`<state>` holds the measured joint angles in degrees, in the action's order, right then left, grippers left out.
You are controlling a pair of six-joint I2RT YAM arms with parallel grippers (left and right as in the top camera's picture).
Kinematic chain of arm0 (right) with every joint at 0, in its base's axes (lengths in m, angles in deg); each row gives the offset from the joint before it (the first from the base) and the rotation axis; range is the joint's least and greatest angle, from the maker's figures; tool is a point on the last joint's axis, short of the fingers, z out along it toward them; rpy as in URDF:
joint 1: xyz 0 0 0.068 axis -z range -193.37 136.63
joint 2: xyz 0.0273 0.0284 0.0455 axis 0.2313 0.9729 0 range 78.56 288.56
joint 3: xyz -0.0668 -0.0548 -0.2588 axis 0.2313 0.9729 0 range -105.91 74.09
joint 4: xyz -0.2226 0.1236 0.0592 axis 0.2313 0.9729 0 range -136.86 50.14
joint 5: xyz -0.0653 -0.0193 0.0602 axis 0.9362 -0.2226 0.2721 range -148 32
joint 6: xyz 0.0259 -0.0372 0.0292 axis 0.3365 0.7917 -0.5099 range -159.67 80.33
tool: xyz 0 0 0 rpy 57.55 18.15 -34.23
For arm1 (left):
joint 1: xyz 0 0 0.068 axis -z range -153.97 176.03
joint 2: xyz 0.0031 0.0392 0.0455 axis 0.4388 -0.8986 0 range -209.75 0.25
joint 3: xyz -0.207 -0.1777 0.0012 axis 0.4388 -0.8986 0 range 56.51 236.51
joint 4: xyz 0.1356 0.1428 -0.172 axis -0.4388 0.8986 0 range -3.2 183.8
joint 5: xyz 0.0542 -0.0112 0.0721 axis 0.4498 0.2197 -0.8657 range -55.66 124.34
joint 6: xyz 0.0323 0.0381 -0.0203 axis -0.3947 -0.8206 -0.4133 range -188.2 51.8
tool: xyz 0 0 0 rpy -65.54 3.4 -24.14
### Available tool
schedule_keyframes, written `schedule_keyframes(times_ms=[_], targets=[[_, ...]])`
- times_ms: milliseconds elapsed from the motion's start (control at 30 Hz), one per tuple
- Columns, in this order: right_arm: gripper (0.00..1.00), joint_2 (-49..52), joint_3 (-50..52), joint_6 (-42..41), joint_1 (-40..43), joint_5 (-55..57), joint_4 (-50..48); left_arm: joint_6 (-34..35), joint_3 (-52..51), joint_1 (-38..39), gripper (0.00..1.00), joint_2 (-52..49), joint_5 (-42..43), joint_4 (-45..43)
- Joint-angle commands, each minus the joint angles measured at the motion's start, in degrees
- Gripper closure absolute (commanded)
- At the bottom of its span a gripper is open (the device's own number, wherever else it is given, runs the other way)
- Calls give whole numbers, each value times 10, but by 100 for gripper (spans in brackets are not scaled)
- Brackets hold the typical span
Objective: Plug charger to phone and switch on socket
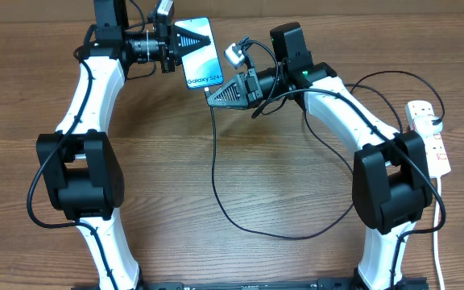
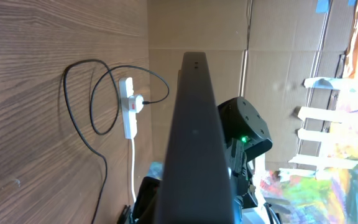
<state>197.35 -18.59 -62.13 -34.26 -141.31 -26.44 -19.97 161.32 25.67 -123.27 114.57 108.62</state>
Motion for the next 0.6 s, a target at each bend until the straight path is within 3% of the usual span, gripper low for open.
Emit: schedule_keyframes(times_ms=[0,567], targets=[[96,-16,-7,-3,0,-1,-9,-20,3,4,96,18,28,-3],[96,-16,-7,-20,0,6,-24,-30,3,4,96,18,37,-2]])
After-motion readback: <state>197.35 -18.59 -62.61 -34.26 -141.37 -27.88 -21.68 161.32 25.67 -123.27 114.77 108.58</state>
